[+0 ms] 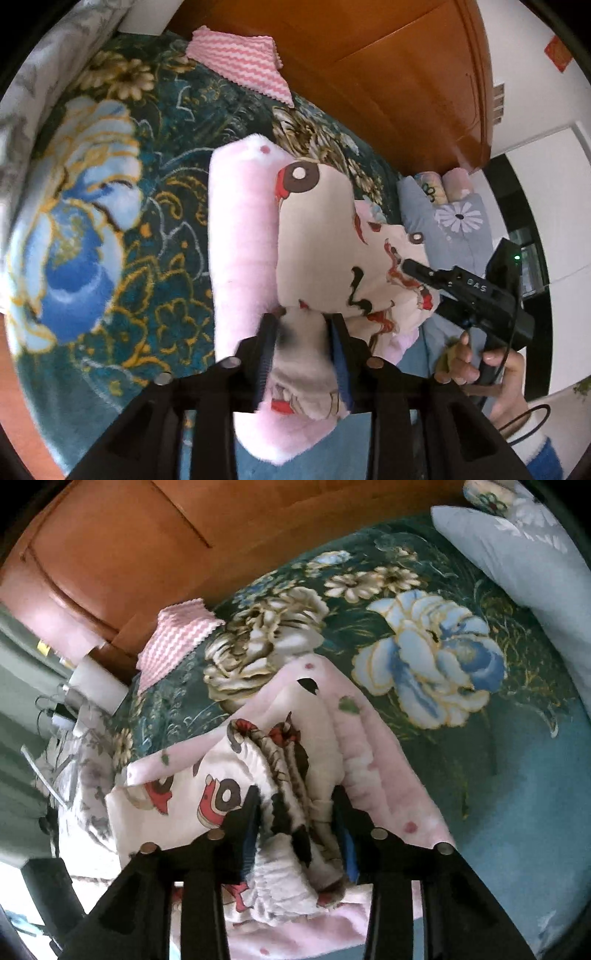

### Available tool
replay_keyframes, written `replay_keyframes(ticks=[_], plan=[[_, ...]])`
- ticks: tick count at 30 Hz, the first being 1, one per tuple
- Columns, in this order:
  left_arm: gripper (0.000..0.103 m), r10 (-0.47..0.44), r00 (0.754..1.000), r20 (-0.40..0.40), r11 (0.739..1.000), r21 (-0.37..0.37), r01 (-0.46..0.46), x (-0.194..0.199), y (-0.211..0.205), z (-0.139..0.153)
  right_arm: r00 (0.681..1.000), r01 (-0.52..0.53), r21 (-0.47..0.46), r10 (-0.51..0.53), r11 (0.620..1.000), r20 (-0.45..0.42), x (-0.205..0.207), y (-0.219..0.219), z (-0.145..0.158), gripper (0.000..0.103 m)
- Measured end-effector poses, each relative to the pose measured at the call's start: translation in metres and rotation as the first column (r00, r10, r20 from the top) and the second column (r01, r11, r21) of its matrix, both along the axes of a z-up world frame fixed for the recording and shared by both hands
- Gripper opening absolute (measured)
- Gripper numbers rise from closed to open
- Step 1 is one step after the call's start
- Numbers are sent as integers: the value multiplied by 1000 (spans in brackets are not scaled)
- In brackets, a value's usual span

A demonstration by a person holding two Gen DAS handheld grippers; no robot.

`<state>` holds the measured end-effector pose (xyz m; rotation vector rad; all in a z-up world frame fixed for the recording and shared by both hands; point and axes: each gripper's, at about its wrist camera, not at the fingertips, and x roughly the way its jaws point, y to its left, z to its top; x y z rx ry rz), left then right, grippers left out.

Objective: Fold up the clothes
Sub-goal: 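Carry the folded pants with both grippers onto the pink fleece blanket, then open both grippers to release the pants and withdraw them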

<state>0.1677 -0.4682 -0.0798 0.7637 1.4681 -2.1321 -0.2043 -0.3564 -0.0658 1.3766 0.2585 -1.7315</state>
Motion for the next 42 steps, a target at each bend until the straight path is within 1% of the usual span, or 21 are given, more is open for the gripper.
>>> replay_keyframes(ticks=[2,5,6,8,10,12,13,15,17,18,19,20,21,23,24,25,27,30,33,39,42], plan=[[43,27,1000,11,999,-37,-27,6,0,14,997,-25,4,25,1000,-72,3,5,17,46],[46,43,999,1,985,-167,-43,5,5,47,979,-23,-23,18,999,-201,11,17,45,46],[50,26,1000,0,978,-209,-25,0,7,54,975,-21,-59,8,998,-221,16,22,53,46],[58,-17,1000,15,962,-272,20,-15,12,61,985,-59,-129,37,990,-168,29,28,55,46],[60,-61,997,46,948,-311,73,-32,14,61,992,-83,-122,71,989,-101,35,27,39,46],[63,-84,991,105,955,-275,110,-45,12,41,994,-107,-116,103,987,-36,40,25,24,46],[63,-74,987,146,963,-246,108,-50,10,26,994,-103,-97,100,990,-39,39,24,17,46],[63,-61,986,157,963,-249,100,-45,14,27,995,-95,-60,92,994,-45,38,22,2,46],[67,-49,984,169,963,-252,91,-41,19,27,996,-76,-86,72,993,-48,42,28,4,47],[78,-44,984,172,963,-254,87,-38,22,29,994,-84,-110,76,990,-73,48,35,9,52],[81,-47,987,155,962,-261,87,-33,29,35,992,-92,-134,79,987,-98,55,41,13,59],[81,-51,990,133,958,-275,86,-27,37,42,989,-100,-149,81,984,-127,62,50,15,60],[84,-51,992,116,947,-309,85,-19,48,46,984,-110,-158,85,981,-155,70,61,14,61],[100,-22,988,155,923,-377,80,-12,68,45,979,-113,-129,88,985,-186,81,75,4,69],[103,-10,985,171,910,-407,80,-9,78,44,977,-101,-108,78,989,-196,87,85,-6,80],[103,-11,984,176,902,-423,86,-7,88,39,976,-88,-87,68,992,-207,93,95,-15,86],[103,-13,980,199,896,-433,100,-6,106,25,975,-56,-60,42,997,-219,97,104,-28,87],[103,-19,963,268,883,-447,142,-17,117,11,970,8,-11,-10,1000,-243,104,118,-52,98],[103,-38,934,356,856,-471,214,-34,123,-2,960,62,4,-58,998,-274,106,122,-68,98],[103,87,950,300,750,-648,136,-41,130,-6,926,113,-46,-122,992,-357,101,117,-83,99],[103,132,945,301,727,-677,115,-47,135,-19,891,91,-59,-108,994,-440,107,111,-88,99]])
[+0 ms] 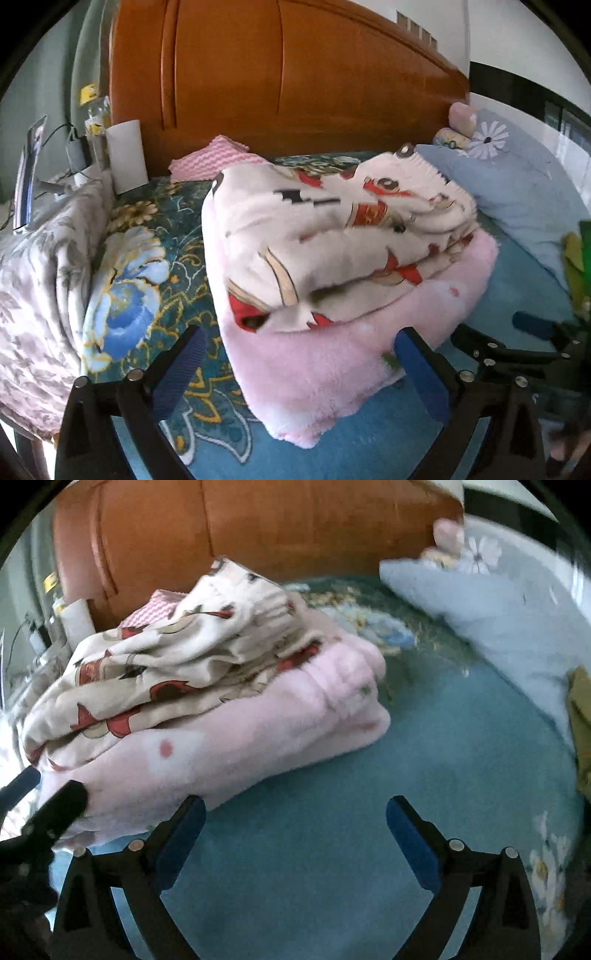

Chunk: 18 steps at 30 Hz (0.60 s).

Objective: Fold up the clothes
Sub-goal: 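Open both grippers to release the pants and withdraw them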

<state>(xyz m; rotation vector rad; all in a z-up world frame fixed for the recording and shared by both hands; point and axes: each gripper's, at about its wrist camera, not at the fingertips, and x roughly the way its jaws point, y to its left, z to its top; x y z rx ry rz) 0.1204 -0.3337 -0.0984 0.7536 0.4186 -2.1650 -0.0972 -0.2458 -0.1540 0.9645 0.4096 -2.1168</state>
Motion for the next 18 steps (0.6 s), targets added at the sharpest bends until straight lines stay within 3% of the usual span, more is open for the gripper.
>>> replay_keyframes(ticks=[3,6,9,11,18], plan=[[103,31,999,11,1000,-4,-31,-3,0,-13,995,-9,23,11,1000,-95,4,-8,-8,100],[103,37,999,-35,991,127,-32,3,-18,-23,997,-9,25,11,1000,-82,-1,-12,-16,101],[103,72,986,-150,957,290,-25,17,-36,-35,996,-27,42,31,999,-87,-2,-17,-21,103],[103,83,980,-180,956,293,-28,21,-37,-33,994,-45,59,51,997,-93,-3,-21,-24,103],[103,107,990,-97,971,222,-83,10,-28,-26,996,-38,65,43,997,-74,-15,-25,-30,103]])
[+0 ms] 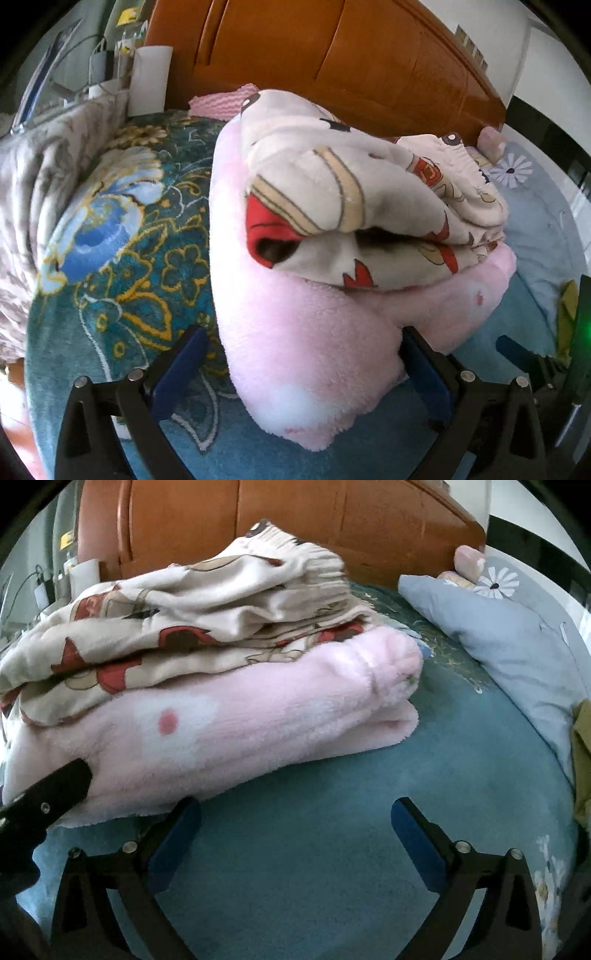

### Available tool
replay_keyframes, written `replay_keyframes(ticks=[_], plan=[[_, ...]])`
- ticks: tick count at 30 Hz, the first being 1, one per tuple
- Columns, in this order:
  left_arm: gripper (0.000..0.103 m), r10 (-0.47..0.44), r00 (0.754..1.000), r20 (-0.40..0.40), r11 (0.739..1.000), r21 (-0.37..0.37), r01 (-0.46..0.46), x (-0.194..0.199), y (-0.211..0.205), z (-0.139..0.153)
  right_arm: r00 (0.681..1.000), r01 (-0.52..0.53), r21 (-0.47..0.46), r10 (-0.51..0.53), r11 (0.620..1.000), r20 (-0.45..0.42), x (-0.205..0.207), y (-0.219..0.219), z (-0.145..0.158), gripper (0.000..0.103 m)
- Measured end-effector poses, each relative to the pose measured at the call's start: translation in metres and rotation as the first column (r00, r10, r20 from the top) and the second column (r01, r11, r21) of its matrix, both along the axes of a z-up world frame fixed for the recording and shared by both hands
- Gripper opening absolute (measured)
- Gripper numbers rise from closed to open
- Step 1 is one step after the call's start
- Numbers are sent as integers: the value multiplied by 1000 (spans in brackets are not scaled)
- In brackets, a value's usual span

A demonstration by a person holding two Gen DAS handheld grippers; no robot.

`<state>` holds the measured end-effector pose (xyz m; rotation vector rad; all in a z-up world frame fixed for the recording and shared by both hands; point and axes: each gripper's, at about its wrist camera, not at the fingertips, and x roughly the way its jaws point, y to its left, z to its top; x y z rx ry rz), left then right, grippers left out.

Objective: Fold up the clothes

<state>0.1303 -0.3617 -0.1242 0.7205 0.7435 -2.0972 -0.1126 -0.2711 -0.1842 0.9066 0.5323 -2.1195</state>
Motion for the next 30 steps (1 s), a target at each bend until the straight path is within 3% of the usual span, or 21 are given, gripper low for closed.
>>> replay_keyframes(ticks=[6,13,17,20,30], plan=[[103,12,994,107,982,-191,9,-9,27,12,999,32,-8,-32,999,18,-11,4,-2,103],[103,-7,988,157,972,-230,44,-10,36,15,997,53,-11,-52,999,53,-26,5,-7,103],[103,-46,980,193,983,-164,78,-19,34,2,996,62,-5,-62,998,67,-31,5,-9,103],[103,-85,976,200,995,-27,92,-20,21,-13,995,75,-6,-74,997,74,-32,7,-11,103],[103,-73,968,238,994,-61,90,-23,30,-10,992,92,-6,-91,996,89,-31,10,-13,103]])
